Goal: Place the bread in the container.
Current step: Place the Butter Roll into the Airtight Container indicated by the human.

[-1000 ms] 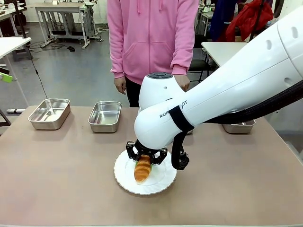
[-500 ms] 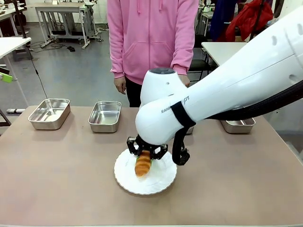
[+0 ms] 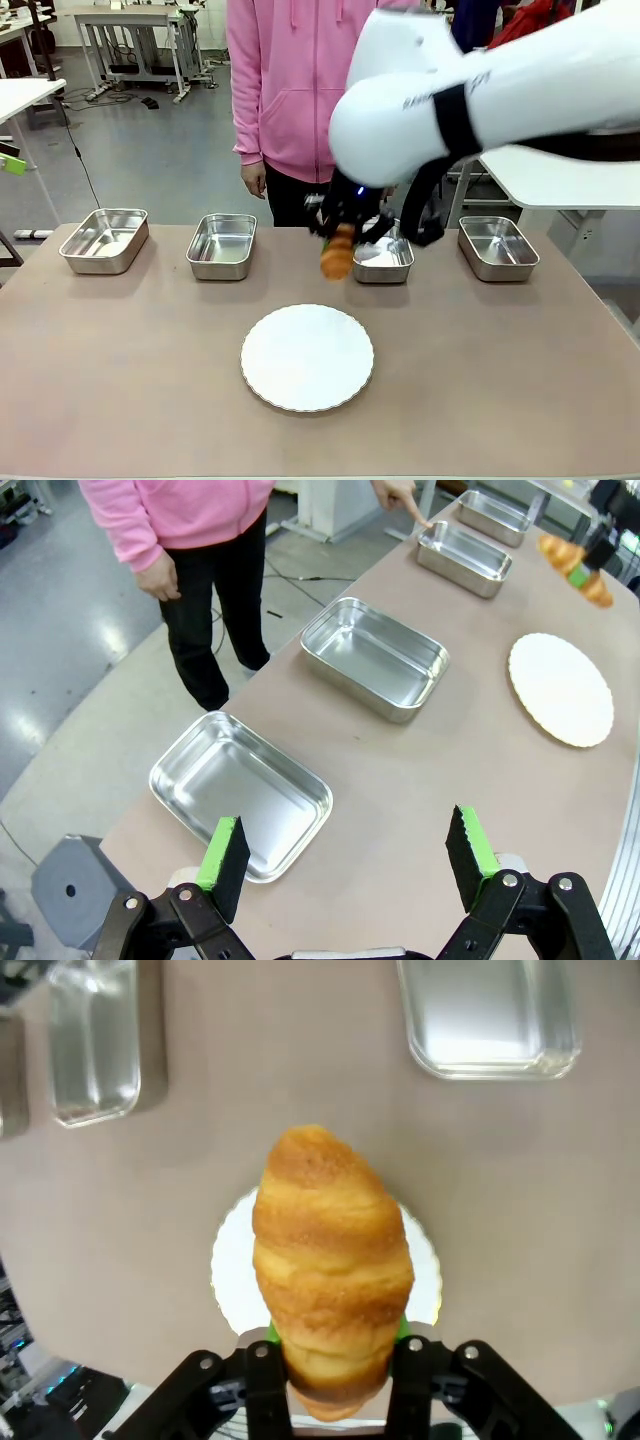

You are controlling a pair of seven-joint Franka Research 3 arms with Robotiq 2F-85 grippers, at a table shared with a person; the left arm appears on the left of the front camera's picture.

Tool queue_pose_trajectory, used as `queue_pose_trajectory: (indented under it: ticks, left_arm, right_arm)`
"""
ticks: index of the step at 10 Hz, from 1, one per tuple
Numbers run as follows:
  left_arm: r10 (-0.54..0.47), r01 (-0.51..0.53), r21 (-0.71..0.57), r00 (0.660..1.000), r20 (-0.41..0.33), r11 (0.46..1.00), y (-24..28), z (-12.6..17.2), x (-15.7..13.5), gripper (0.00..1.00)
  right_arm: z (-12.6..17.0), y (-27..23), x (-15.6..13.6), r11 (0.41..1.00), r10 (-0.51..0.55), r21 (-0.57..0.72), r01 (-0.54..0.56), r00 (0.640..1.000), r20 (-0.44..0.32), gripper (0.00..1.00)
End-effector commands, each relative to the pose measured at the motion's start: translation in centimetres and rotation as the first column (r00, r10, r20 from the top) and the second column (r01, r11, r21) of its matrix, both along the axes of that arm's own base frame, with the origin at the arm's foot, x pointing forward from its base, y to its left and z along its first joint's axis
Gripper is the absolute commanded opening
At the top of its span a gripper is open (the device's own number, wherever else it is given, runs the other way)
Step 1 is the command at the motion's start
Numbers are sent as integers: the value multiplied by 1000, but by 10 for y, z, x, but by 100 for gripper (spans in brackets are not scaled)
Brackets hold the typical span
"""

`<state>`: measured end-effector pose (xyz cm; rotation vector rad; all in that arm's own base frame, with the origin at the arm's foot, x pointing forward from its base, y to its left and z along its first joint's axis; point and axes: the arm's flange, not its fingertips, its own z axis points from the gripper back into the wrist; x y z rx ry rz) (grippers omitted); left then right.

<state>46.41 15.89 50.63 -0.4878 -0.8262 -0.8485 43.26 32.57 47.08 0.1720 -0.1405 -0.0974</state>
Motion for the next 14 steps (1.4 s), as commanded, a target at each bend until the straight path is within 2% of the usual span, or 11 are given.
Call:
queue_pose_trajectory:
  ticks: [1, 3, 5, 7, 8, 9, 10, 13, 14]
  left_arm:
    - [-2, 2, 2, 1000, 5, 1000, -1, 2, -1, 100]
    - [-2, 2, 2, 1000, 5, 1000, -1, 2, -1, 100]
    - [-2, 2, 2, 1000, 5, 1000, -1, 2, -1, 100]
    - [-2, 2, 2, 1000, 5, 1000, -1, 2, -1, 100]
    - [-2, 2, 2, 1000, 5, 1000, -1, 2, -1, 100]
    - [-2, 2, 2, 1000, 5, 1000, -1, 2, -1, 100]
    - [-2, 2, 2, 1000, 5, 1000, -1, 2, -1, 100]
    - [-2, 2, 2, 1000, 5, 1000, -1, 2, -1, 100]
    - [-2, 2, 2, 1000, 5, 1000, -1, 2, -1, 100]
  right_arm:
    - [11, -25, 32, 994, 107, -11, -107, 994, 13, 41]
    - [10, -54, 73, 989, 148, -22, -149, 989, -22, 41]
    - [-9, -87, 117, 980, 201, 7, -201, 979, -32, 41]
    - [-33, -105, 143, 972, 230, 54, -228, 972, -53, 41]
    - [-44, -107, 147, 965, 255, 76, -250, 965, -55, 41]
    - [-47, -106, 141, 975, 210, 85, -204, 975, -75, 41]
    - [-48, -110, 143, 976, 215, 27, -214, 975, -50, 41]
    - [-55, -108, 146, 976, 214, 42, -212, 975, -62, 41]
    - [-60, -110, 148, 981, 194, 21, -194, 980, -43, 41]
